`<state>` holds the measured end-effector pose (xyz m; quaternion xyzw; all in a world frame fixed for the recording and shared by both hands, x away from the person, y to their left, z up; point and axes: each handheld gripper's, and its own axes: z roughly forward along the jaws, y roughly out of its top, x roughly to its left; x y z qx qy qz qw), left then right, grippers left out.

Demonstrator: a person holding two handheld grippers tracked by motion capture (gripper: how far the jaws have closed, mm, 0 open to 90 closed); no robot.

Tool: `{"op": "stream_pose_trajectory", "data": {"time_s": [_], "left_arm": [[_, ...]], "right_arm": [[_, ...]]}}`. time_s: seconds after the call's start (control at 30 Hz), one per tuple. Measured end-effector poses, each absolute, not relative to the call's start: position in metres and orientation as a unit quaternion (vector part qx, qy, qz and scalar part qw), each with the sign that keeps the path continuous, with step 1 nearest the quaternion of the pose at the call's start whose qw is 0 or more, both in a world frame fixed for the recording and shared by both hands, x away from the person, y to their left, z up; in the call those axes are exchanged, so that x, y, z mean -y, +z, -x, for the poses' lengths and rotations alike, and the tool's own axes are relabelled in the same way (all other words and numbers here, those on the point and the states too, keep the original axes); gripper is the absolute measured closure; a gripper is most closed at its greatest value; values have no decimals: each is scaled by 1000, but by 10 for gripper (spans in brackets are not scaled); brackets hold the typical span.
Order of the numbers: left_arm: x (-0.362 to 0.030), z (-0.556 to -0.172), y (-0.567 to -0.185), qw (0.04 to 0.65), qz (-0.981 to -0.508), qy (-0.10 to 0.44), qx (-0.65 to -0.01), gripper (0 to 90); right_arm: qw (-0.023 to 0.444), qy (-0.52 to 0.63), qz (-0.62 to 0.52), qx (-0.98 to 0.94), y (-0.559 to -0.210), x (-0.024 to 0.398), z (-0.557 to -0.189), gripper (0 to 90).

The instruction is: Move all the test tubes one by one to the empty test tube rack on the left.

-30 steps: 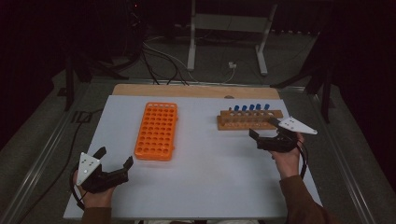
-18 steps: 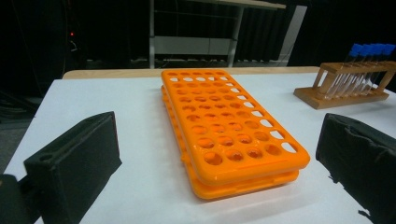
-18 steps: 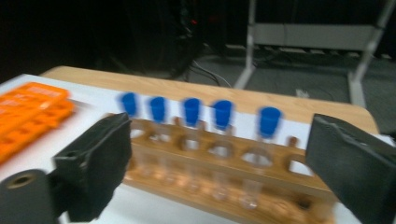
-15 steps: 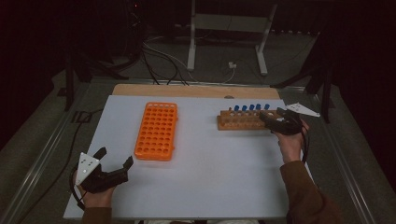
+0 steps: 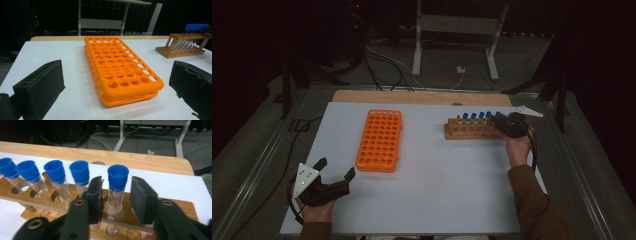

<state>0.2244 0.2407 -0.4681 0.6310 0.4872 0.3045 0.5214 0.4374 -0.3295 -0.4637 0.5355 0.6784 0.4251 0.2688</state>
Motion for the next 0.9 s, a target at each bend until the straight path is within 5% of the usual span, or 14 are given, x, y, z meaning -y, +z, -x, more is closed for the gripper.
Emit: {"op": "stream_pose_trajectory", "data": {"time_s": [0.23, 0.9], "left_arm": [[-241, -225, -468, 523, -631, 303, -487, 6], [-228, -239, -457, 526, -648, 306, -458, 6]], "right_arm": [[292, 414, -525, -684, -467, 322, -437, 756], [292, 446, -521, -666, -440, 332, -431, 764]]}}
